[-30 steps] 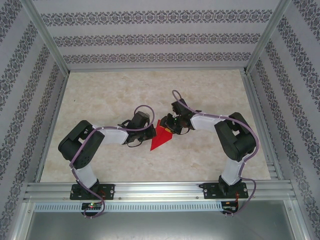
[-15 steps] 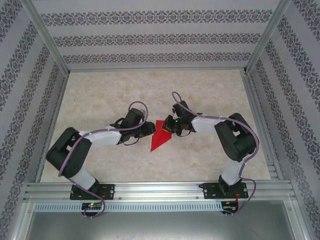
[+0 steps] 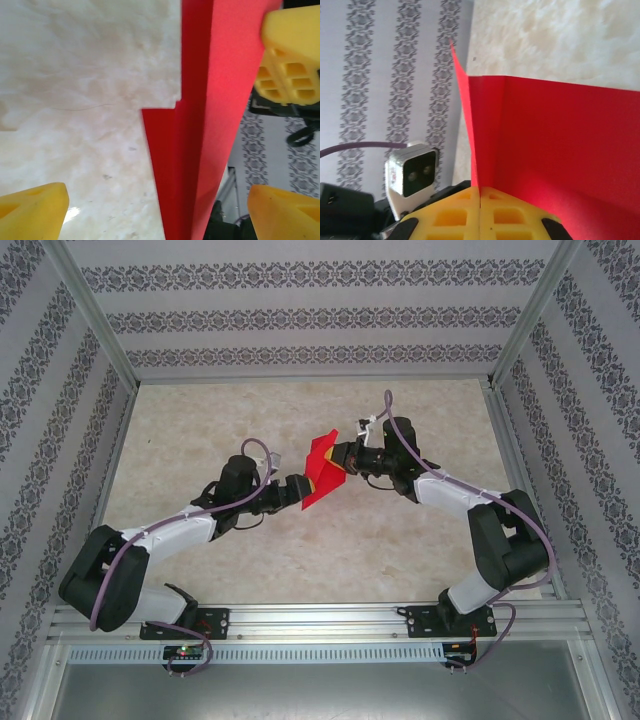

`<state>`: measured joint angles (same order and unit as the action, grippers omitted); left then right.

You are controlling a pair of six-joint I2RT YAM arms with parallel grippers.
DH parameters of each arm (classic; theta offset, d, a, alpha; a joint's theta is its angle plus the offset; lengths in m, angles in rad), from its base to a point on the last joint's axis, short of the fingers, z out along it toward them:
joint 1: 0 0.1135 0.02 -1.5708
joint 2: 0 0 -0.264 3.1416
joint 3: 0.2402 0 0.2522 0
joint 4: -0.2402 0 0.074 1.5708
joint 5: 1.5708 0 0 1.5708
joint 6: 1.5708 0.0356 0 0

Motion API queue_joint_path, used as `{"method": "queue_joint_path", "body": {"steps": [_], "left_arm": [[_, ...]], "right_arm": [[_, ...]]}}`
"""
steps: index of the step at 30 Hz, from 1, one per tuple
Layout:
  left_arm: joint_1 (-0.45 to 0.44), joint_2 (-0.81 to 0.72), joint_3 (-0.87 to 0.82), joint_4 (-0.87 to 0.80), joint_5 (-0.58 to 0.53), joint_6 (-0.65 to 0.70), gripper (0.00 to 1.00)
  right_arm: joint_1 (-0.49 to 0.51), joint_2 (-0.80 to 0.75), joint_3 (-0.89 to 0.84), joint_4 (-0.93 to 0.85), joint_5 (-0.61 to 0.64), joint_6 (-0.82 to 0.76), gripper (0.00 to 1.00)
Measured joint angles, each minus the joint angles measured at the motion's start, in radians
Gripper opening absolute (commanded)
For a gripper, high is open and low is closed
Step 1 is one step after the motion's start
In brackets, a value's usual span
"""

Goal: Fold a paper plane with a square sheet of paper (pick it up from the middle)
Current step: Turn over the paper at the center of the table.

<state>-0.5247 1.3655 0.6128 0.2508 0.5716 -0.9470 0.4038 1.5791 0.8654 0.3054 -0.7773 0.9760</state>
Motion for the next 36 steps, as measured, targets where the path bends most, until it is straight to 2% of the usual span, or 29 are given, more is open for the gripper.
{"method": "queue_joint_path", "body": {"steps": [4,8,11,18,21,23,26,27,31,36], "left_arm": [[0.000,0.001,-0.015,0.114,0.042,-0.040,0.88],[0.000,0.008,-0.024,0.249,0.057,-0.096,0.68],[0.000,0.013,-0.035,0.332,0.046,-0.136,0.57],[0.001,0.013,-0.056,0.411,-0.002,-0.180,0.24],[0.001,0.013,-0.059,0.417,-0.007,-0.183,0.13],[0.001,0.013,-0.059,0.415,-0.011,-0.180,0.09],[0.001,0.006,-0.058,0.376,-0.031,-0.154,0.07],[0.001,-0.005,-0.056,0.332,-0.045,-0.133,0.06],[-0.002,-0.077,-0.016,0.084,-0.140,-0.021,0.06],[-0.029,-0.134,0.159,-0.314,-0.356,0.138,0.07]], "right_arm": [[0.000,0.006,-0.006,0.114,-0.066,0.084,0.01],[0.000,0.023,-0.007,0.195,-0.105,0.152,0.01],[0.000,0.026,-0.016,0.220,-0.119,0.172,0.01],[0.000,0.028,-0.035,0.230,-0.142,0.179,0.02],[0.000,0.029,-0.043,0.228,-0.145,0.178,0.06],[0.000,0.029,-0.044,0.213,-0.145,0.170,0.19],[-0.001,0.016,-0.043,0.124,-0.129,0.113,0.49],[-0.001,0.002,-0.043,0.065,-0.114,0.078,0.55],[-0.001,-0.101,-0.028,-0.204,0.011,-0.093,0.71],[-0.001,-0.251,-0.012,-0.456,0.224,-0.249,0.84]]}}
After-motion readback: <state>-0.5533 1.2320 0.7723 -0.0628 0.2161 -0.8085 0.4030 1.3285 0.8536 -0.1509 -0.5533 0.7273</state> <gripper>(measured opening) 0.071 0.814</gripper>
